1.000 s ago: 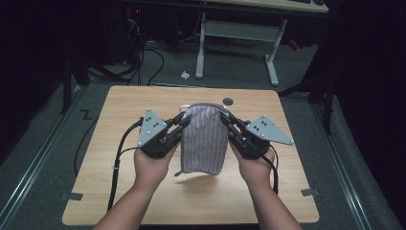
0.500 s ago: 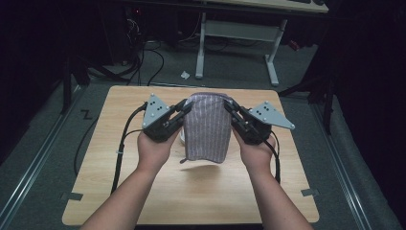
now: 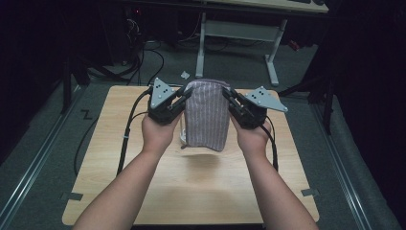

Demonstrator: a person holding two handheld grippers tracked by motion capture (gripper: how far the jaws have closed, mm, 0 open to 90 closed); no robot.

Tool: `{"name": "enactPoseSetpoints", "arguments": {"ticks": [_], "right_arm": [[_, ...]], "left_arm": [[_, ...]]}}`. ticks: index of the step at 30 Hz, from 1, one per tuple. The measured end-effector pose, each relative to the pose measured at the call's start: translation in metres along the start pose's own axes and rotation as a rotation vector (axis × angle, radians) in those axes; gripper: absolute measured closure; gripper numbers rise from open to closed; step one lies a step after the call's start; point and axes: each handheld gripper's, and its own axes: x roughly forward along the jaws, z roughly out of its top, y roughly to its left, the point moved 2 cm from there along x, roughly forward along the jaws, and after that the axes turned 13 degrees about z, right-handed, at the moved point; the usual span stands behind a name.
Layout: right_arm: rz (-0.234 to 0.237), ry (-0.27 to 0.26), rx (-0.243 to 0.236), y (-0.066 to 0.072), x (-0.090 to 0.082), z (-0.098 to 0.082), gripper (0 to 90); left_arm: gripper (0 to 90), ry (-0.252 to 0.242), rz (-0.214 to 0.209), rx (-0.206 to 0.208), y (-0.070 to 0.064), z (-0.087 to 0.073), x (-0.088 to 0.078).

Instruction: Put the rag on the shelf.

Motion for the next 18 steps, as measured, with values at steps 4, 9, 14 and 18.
{"name": "enactPoseSetpoints", "arguments": {"ticks": [4, 9, 14, 18], "right_arm": [[0.010, -0.012, 0.049, -0.016, 0.009, 0.000, 84.0], [0.022, -0.041, 0.083, -0.028, 0.018, 0.001, 83.9], [0.003, -0.031, 0.086, -0.040, 0.031, 0.002, 83.9], [-0.003, -0.025, 0.089, -0.048, 0.044, 0.002, 83.8]], "left_arm": [[80.2, -0.011, 0.012, 0.010, 0.003, 0.005, 0.008], [80.3, 0.002, 0.024, -0.027, 0.004, 0.012, 0.022], [80.2, 0.013, 0.026, -0.027, 0.011, 0.014, 0.037], [80.0, 0.036, 0.031, -0.030, 0.019, 0.015, 0.051]]}}
